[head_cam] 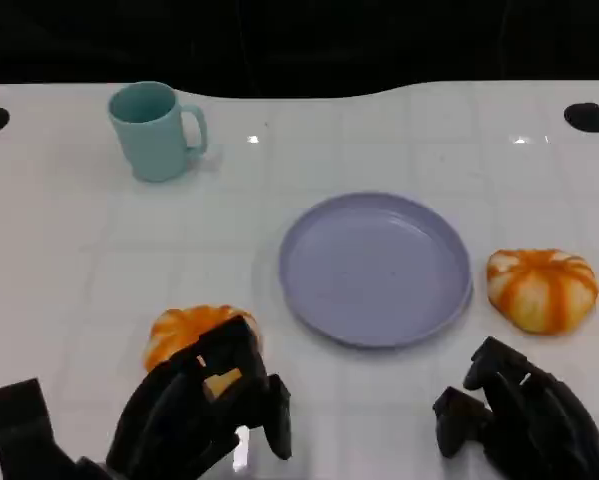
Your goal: Grasp the bread from the table and place it into the plate.
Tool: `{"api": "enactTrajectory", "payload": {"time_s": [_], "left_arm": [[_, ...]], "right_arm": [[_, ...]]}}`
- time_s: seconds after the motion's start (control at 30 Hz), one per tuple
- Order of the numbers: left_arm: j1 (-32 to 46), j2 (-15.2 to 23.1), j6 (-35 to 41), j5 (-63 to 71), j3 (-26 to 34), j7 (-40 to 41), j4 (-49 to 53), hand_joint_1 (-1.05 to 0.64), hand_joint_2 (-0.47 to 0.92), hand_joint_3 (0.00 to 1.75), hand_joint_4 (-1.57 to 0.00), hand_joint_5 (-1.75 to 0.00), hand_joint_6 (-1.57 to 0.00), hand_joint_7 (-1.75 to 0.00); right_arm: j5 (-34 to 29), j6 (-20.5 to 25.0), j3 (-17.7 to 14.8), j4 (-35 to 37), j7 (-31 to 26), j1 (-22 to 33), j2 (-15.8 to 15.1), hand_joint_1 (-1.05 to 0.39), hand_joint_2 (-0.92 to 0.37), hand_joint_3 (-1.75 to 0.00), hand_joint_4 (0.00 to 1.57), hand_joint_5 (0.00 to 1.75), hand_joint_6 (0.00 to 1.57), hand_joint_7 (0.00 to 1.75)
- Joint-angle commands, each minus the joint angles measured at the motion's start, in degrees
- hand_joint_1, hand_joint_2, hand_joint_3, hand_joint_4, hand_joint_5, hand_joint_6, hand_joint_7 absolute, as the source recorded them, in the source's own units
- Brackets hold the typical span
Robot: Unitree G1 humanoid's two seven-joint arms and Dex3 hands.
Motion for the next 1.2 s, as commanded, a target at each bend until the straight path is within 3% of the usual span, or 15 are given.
{"api": "enactTrajectory", "payload": {"time_s": [0.03,0.1,0.17,0.23,0.33,0.5,0.7,0.9,1.1,1.2], "left_arm": [[-1.49,3.27,-7.1,4.78,0.69,-1.7,-0.14,-0.73,0.92,0.36,-0.5,-1.53,-0.46,-1.01],[-2.43,5.72,-11.76,9.29,0.65,-1.39,-0.44,-0.76,0.92,0.34,-0.44,-1.36,-0.41,-0.72],[-3.0,7.68,-14.69,12.24,0.65,-1.16,-0.95,-0.78,0.92,0.31,-0.41,-1.27,-0.39,-0.55],[-3.19,9.64,-16.34,14.8,0.68,-0.46,-2.26,-0.76,0.92,0.23,-0.33,-1.04,-0.31,-0.3],[-3.04,12.51,-19.98,22.26,1.05,3.24,-4.91,-0.71,0.92,0.14,-0.24,-0.86,-0.3,-0.17],[-3.25,17.91,-25.83,39.23,2.37,11.53,-9.09,-0.72,0.92,0.14,-0.17,-0.74,-0.31,-0.1],[-4.26,23.23,-22.8,58.38,1.67,18.07,-14.55,-0.73,0.92,0.12,-0.19,-0.68,-0.35,-0.07],[-5.85,25.32,-17.81,73.22,-1.58,21.76,-16.78,-0.74,0.92,0.04,-0.28,-0.53,-0.35,-0.01],[-8.64,25.56,-13.21,78.33,-5.78,21.4,-14.27,-0.7,0.92,0.02,-0.37,-0.29,-0.32,0.0],[-11.31,24.94,-11.49,79.77,-8.29,22.8,-9.94,-0.69,0.91,0.0,-0.4,-0.25,-0.34,-0.01]], "right_arm": [[-0.11,-0.13,0.06,-0.86,-0.54,0.61,-0.3,-0.56,-0.92,-0.22,0.79,1.66,0.71,1.38],[0.05,0.08,0.04,-0.84,-0.52,0.55,-0.28,-0.57,-0.92,-0.22,0.79,1.66,0.71,1.38],[0.13,0.16,0.03,-0.83,-0.5,0.51,-0.24,-0.57,-0.92,-0.21,0.79,1.66,0.71,1.38],[0.11,0.19,0.08,-0.99,-0.53,0.56,-0.2,-0.57,-0.92,-0.21,0.79,1.66,0.71,1.37],[-0.1,0.32,0.21,-1.37,-0.9,0.68,-0.21,-0.57,-0.92,-0.21,0.79,1.66,0.71,1.37],[-0.3,0.34,0.47,-1.97,-1.46,0.88,-0.25,-0.57,-0.92,-0.21,0.79,1.66,0.71,1.37],[-0.49,-0.32,0.72,-1.97,-1.62,0.96,-0.3,-0.57,-0.92,-0.23,0.78,1.67,0.7,1.4],[-0.21,-0.14,0.67,-1.88,-1.45,0.95,-0.34,-0.55,-0.92,-0.23,0.77,1.68,0.69,1.41],[-0.2,-0.16,0.71,-2.16,-1.34,1.13,-0.43,-0.56,-0.92,-0.23,0.77,1.68,0.69,1.41],[-0.05,-0.02,0.64,-2.15,-1.05,1.15,-0.68,-0.55,-0.92,-0.24,0.77,1.68,0.69,1.41]]}}
